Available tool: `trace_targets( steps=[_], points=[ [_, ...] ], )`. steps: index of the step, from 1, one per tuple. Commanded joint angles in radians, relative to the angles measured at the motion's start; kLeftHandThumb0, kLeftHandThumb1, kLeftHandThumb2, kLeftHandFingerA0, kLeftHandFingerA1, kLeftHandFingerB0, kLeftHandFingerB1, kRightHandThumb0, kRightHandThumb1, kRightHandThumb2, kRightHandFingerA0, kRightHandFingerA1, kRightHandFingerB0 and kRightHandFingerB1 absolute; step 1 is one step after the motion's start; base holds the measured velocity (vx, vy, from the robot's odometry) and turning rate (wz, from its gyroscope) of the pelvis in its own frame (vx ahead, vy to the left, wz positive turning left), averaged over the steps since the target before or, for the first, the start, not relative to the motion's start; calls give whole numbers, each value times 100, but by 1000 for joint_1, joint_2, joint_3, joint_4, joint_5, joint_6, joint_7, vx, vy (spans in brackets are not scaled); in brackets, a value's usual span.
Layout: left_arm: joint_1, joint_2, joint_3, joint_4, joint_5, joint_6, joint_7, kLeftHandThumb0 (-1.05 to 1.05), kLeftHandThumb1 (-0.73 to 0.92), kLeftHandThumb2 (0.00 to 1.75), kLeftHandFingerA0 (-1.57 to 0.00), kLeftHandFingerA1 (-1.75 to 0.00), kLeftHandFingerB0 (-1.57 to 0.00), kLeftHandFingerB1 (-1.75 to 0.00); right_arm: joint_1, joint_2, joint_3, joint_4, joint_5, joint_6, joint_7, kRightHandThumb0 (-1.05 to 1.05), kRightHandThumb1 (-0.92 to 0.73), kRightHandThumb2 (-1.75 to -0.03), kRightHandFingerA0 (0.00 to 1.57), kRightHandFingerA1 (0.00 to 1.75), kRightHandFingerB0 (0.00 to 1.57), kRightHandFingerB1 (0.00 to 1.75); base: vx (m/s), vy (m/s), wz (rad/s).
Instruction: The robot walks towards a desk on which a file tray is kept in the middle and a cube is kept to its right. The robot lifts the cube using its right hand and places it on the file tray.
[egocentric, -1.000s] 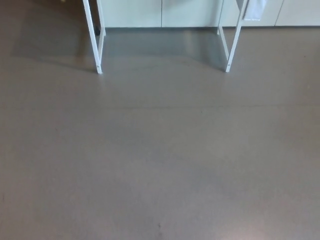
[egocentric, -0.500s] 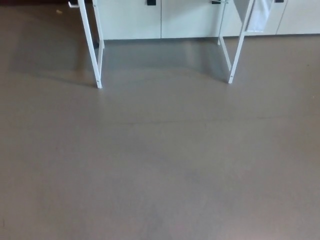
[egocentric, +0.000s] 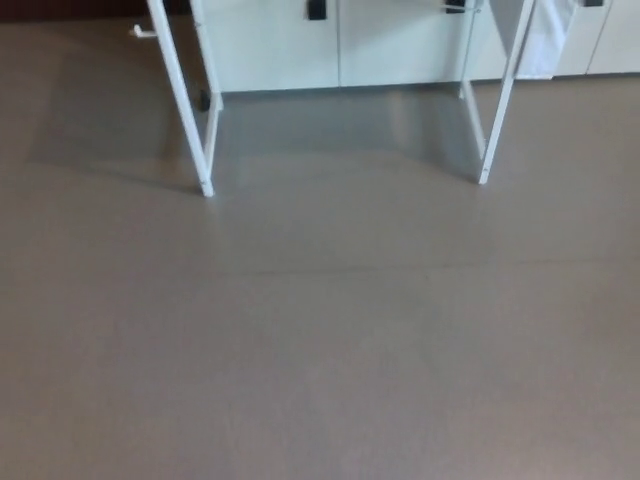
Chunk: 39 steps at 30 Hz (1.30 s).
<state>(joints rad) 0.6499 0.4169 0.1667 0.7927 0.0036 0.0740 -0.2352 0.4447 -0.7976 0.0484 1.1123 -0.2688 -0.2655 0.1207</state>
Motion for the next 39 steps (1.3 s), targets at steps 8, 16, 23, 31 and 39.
trace_targets(
  steps=[8, 16, 23, 31, 39],
  points=[
    [-71, -10, 79, 80, -48, -7, 6, -64, 48, 88, 0, -39, 0, -28, -44, 1, 1, 28, 9, 0, 15, -67, -45, -82, 6, 44, 3, 33, 310, 137, -10],
    [-46, 12, 44, 10, -15, 8, 0, -72, 57, 93, -3, -40, -8, -37, -14, -17, 31, -19, -9, 9, 29, -81, -52, -86, 8, 43, 10, 20, 314, -164, 19],
    [-71, 17, 79, 68, -69, -7, -70, -81, 60, 96, 0, -26, -1, -24, -40, -11, 70, -1, -34, 38, 7, -74, -53, -92, 3, 44, 2, 23, 262, -138, 10],
    [-67, 19, 79, 47, -67, -3, -83, -79, 60, 96, 0, -27, -6, -31, -21, -5, 64, 0, -35, 9, -23, -73, -51, -91, 14, 48, 0, 32, 375, 81, -14],
    [-76, 32, 33, 42, -27, 13, -49, -75, 63, 101, 0, -40, -8, -35, -33, -6, 77, -6, -46, 26, -22, -74, -70, -61, 26, 37, 5, 25, 337, 95, -6]
  ],
)
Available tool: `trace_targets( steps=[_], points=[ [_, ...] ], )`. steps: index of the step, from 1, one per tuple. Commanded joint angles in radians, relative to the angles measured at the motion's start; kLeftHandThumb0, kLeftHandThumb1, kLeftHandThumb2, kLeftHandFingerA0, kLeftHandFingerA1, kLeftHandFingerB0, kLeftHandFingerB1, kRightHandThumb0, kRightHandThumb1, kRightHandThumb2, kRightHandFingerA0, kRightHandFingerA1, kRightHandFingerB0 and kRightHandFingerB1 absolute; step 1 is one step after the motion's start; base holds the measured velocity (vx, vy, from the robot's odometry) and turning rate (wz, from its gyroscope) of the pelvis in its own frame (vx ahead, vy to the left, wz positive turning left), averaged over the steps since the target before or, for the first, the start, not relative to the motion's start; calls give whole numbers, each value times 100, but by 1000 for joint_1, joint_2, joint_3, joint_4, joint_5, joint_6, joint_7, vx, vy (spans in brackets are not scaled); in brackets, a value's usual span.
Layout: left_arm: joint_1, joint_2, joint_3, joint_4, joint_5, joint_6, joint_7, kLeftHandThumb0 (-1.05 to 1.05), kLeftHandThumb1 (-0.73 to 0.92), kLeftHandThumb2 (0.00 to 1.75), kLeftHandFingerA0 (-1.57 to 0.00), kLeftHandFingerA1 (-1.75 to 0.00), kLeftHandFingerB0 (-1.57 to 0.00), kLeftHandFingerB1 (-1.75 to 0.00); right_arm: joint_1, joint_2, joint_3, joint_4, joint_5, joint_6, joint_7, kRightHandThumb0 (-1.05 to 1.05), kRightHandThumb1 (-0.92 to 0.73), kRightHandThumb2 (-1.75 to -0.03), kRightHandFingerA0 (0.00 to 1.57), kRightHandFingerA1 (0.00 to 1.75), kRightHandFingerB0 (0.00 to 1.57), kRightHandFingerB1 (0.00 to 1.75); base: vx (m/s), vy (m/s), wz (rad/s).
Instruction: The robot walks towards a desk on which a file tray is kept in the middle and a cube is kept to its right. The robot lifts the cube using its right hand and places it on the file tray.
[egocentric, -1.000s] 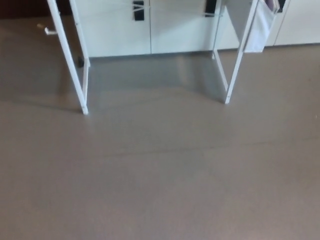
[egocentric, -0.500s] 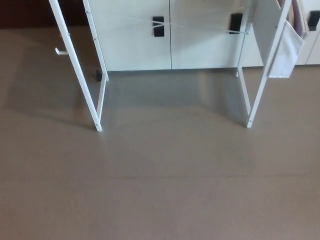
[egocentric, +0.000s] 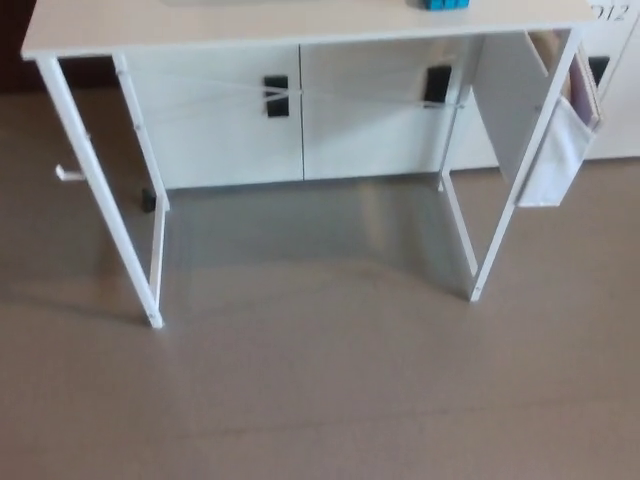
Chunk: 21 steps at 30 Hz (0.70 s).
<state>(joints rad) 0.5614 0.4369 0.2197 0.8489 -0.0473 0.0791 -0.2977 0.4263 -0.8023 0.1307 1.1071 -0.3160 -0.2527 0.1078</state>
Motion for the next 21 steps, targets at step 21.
trace_targets(
  steps=[21],
  points=[
    [24, 19, -37, -77, 26, 51, 20, -72, 85, 67, -7, -40, -13, -28, -31, 6, -3, 18, -2, 13, -6, -78, -55, -87, 10, 43, 5, 29, 274, -72, 8]
  ],
)
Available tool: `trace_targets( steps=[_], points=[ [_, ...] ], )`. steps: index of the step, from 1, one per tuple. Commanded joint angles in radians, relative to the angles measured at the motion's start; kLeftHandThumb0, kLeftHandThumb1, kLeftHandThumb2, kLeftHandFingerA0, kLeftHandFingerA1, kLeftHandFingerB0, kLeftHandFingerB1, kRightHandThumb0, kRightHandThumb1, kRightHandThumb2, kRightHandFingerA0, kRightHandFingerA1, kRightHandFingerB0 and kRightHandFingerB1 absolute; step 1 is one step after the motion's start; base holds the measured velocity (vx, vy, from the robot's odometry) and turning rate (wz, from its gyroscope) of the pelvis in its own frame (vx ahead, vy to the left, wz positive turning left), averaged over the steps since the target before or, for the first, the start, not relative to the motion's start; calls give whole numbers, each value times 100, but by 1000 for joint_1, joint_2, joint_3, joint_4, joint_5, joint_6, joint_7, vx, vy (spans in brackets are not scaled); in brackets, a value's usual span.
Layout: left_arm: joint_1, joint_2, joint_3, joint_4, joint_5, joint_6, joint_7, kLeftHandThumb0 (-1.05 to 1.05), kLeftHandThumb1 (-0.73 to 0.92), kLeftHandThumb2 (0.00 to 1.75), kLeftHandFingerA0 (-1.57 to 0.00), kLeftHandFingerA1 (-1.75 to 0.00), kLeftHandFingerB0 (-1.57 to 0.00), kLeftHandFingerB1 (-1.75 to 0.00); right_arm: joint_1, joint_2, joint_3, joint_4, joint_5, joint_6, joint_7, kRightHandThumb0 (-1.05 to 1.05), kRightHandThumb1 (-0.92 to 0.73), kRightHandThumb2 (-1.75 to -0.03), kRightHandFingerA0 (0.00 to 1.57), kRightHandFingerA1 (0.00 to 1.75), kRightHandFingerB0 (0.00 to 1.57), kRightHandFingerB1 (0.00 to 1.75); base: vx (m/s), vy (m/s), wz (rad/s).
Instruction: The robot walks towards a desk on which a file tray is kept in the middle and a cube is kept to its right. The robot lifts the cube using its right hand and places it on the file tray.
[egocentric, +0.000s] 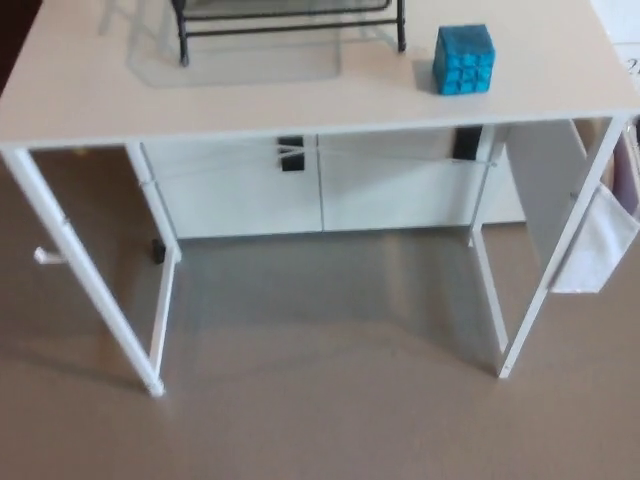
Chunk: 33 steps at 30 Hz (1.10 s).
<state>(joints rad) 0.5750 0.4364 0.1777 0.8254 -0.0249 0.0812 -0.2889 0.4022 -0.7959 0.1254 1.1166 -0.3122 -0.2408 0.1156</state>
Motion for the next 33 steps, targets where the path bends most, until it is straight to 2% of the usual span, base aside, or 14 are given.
trace_targets(
  steps=[1, 11, 12, 13, 16, 17, 18, 23, 24, 25, 26, 27, 31, 33],
  points=[
    [4, 22, -5, -46, 19, 48, 21, -74, 66, 101, -2, -39, -8, -37, 3, -6, -1, -9, -1, 0, -3, -79, -54, -89, 3, 39, 12, 22, 386, 176, -6],
    [-34, 28, -29, 22, 44, 7, 42, -75, 85, 67, -6, -39, -13, -27, 9, -21, 13, -37, -18, -4, -9, -76, -66, -63, 17, 32, 8, 18, 278, 100, -7],
    [-40, 24, -15, 33, 25, 11, 34, -75, 66, 103, -1, -41, -9, -35, 10, -19, 14, -46, -21, 10, -17, -79, -56, -90, 11, 44, 3, 24, 222, -89, 15],
    [-48, 23, -9, 62, 18, -10, 31, -73, 84, 67, -6, -36, -13, -25, 14, -20, 8, -57, -13, 19, -6, -81, -57, -88, 9, 42, 5, 24, 264, -162, 22],
    [-60, 26, -15, 80, 26, -12, 31, -77, 67, 103, 0, -43, -10, -34, 15, -22, 12, -68, -17, 36, 0, -77, -55, -88, 8, 42, 3, 26, 263, -351, 8],
    [-60, 27, -27, 65, 43, 11, 53, -76, 85, 66, -7, -41, -12, -26, 18, -24, 26, -63, -37, 22, -27, -77, -72, -62, 16, 34, 4, 20, 216, -342, 31],
    [-60, 22, -4, 78, 10, -11, 19, -78, 67, 102, 0, -38, -7, -33, 15, -21, 11, -56, -12, 17, -2, -75, -55, -94, 2, 44, 1, 21, 246, -147, 11],
    [-39, 22, -3, 37, 10, 1, 23, -72, 84, 67, -4, -35, -13, -26, 24, -23, 6, -70, -8, 23, 2, -73, -71, -62, 29, 38, 4, 21, 161, -60, 3],
    [-34, 29, -13, 28, 20, 0, 15, -77, 67, 104, 0, -40, -9, -35, 20, -17, 0, -57, 1, 12, 3, -78, -58, -92, 28, 51, 1, 18, 193, 34, -6],
    [-36, 30, -18, 44, 28, -25, 19, -75, 67, 103, -3, -43, -8, -37, 14, -13, -3, -49, 5, 15, 7, -73, -69, -61, 29, 38, 3, 21, 150, 62, -16],
    [-34, 29, -19, 48, 34, -36, 30, -74, 85, 67, -7, -40, -13, -27, 8, -9, -11, -37, 19, 13, 28, -76, -55, -89, 14, 47, 2, 20, 132, 85, -14],
    [-30, 29, -24, 32, 41, -26, 41, -83, 67, 103, 0, -48, -12, -40, 1, -8, -12, -38, 16, 35, 29, -74, -53, -92, 1, 41, 0, 21, 212, 119, -14],
    [-44, 22, -13, 40, 31, 3, 47, -73, 84, 66, -6, -41, -12, -27, 12, -10, -14, -62, 7, 35, 2, -72, -69, -61, 34, 41, 4, 25, 265, 203, -1],
    [-35, 27, -17, 51, 33, -29, 34, -79, 67, 103, -1, -41, -9, -34, 12, -11, -18, -65, 11, 44, 23, -76, -57, -89, 12, 43, 4, 23, 252, 239, -25]
  ],
)
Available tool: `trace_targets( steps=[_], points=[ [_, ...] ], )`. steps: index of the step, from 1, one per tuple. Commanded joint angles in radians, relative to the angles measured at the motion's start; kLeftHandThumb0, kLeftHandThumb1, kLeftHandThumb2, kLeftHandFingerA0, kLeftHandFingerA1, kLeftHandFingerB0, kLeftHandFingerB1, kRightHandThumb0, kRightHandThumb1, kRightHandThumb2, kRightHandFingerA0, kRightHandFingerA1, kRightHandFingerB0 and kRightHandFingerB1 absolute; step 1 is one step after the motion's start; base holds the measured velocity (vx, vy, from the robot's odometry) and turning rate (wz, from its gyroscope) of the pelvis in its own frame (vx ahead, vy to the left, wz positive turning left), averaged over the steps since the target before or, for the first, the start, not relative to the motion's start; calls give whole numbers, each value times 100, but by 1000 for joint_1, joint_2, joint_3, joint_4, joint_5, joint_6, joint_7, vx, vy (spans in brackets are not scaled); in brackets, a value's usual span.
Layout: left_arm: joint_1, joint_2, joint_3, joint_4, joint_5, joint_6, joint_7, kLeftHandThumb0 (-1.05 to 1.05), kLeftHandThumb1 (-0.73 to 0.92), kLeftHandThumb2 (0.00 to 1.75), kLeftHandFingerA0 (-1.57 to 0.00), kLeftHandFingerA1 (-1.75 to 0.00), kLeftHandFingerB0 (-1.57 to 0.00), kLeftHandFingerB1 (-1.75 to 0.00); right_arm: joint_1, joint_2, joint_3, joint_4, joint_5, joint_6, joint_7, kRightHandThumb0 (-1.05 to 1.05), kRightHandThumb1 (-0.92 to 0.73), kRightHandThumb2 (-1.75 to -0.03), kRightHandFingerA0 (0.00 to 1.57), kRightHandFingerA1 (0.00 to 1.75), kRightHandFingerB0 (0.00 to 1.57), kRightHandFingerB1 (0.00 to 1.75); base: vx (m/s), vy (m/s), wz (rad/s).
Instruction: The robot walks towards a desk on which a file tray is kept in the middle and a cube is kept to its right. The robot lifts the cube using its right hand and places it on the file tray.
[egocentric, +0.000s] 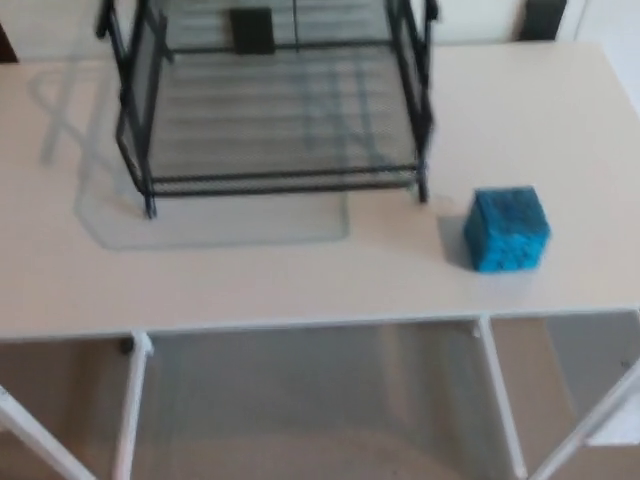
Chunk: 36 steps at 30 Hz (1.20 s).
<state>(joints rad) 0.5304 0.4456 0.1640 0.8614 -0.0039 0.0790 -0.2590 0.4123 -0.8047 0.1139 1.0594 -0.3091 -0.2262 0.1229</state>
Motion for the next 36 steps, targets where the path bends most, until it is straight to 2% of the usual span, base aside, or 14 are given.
trace_targets(
  steps=[1, 5, 8, 10, 16, 17, 20, 21, 23, 28, 29, 30, 34, 36],
  points=[
    [26, 17, 3, 3, 3, -35, -2, -79, 67, 103, -1, -41, -9, -34, 1, -10, 15, -11, -21, 33, 5, -76, -57, -89, 12, 43, 4, 23, 145, 213, 3],
    [18, 6, 17, 32, -7, -43, 9, -75, 66, 102, -2, -37, -9, -36, 1, 0, 0, -4, -4, 20, -15, -36, -40, -98, 0, 47, 0, 49, 114, 137, 6],
    [19, 4, 19, 38, -9, -48, 10, -72, 84, 67, -6, -36, -15, -27, -15, 8, -23, 12, 22, 20, 7, -73, -54, -86, 15, 43, 4, 27, 24, 62, 4],
    [12, 9, 6, 52, 10, -50, 31, -37, 50, 108, -4, -53, 0, -49, -6, 5, -39, -5, 32, 18, 10, -74, -54, -86, 15, 45, 4, 27, 83, -75, 4],
    [38, 5, 42, -9, -24, -33, 13, -79, 80, 66, -9, -41, -14, -27, 6, -4, -57, -46, 6, 47, -37, -75, -55, -88, 38, 51, 9, 31, 110, -189, 5],
    [38, 6, 42, 9, -15, -68, 24, -86, 69, 104, -2, -47, -11, -42, 3, 1, -70, -33, 20, 37, -38, -75, -55, -87, 40, 52, 7, 30, 55, -97, 2],
    [45, 4, 51, 5, -14, -79, 34, -88, 71, 105, -6, -49, -4, -39, -16, -7, -89, -17, 50, 50, 20, -76, -55, -91, 35, 54, 0, 19, 10, -35, -3],
    [57, 9, 41, -36, 11, -51, 67, -37, 49, 109, -2, -51, 0, -50, -4, -9, -125, -25, 83, 34, 29, -74, -54, -90, 35, 53, 4, 24, -60, 20, -8],
    [53, 10, 53, -45, -6, -40, 47, -78, 82, 68, -14, -44, -9, -27, -12, -3, -145, 3, 88, 9, 18, -68, -65, -61, 46, 42, 11, 22, 6, 68, -6],
    [69, 3, 86, -112, -27, -20, 57, -37, 50, 109, -3, -52, 0, -50, -81, 14, -191, 67, 128, 12, 91, -64, -63, -59, 40, 40, 3, 24, 41, 142, -1],
    [70, 3, 85, -136, -17, 5, 73, -76, 87, 66, -18, -47, -12, -31, -88, 24, -208, 85, 140, 0, 79, -65, -49, -85, 38, 53, 2, 26, 9, 171, -17],
    [67, 11, 89, -152, -18, 26, 66, -37, 52, 110, -2, -52, 0, -50, -108, 26, -210, 102, 139, 6, 82, -72, -53, -88, 43, 53, 1, 17, -149, 76, 0],
    [69, 9, 100, -188, -25, 43, 45, -76, 88, 68, -10, -45, -10, -27, -148, 42, -308, 131, 228, -10, 144, -56, -57, -59, 40, 44, 5, 18, 3, 22, 4],
    [49, 18, 90, -147, -12, 26, 40, -84, 71, 108, -12, -53, 0, -31, -164, 44, -314, 148, 212, -14, 129, -65, -48, -83, 30, 52, 0, 19, 28, -26, 7]
  ],
)
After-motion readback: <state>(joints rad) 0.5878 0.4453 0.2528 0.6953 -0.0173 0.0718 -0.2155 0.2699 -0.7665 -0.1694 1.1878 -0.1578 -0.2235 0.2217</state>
